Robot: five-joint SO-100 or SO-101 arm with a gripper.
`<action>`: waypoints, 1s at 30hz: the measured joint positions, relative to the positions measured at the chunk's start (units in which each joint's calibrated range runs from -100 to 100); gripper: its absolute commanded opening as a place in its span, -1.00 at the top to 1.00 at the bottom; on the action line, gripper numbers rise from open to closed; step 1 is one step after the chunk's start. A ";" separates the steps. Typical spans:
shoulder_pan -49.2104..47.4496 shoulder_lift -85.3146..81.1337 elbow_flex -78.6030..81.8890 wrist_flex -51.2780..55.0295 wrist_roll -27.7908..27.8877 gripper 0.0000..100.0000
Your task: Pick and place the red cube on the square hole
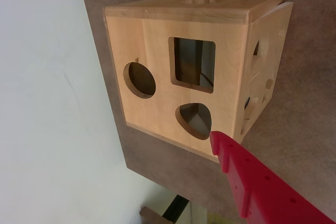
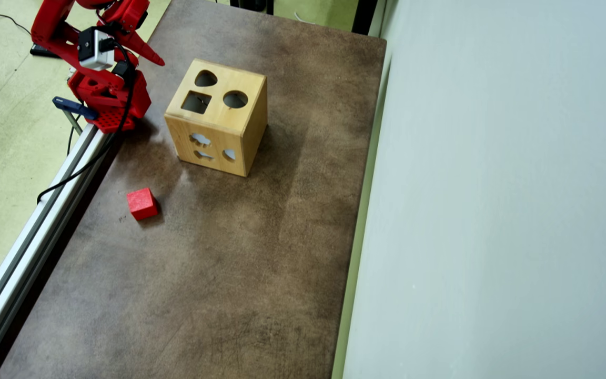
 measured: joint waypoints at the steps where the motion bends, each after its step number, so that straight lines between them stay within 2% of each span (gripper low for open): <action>1: 0.00 0.00 0.00 0.00 0.00 0.96; 4: -0.07 -5.93 0.09 0.00 0.00 0.96; 7: -0.07 -25.42 -0.18 0.00 0.00 0.96; 9: -0.14 -31.95 -1.44 0.00 0.00 0.96; 30: -0.07 -33.90 -0.27 0.00 0.00 0.96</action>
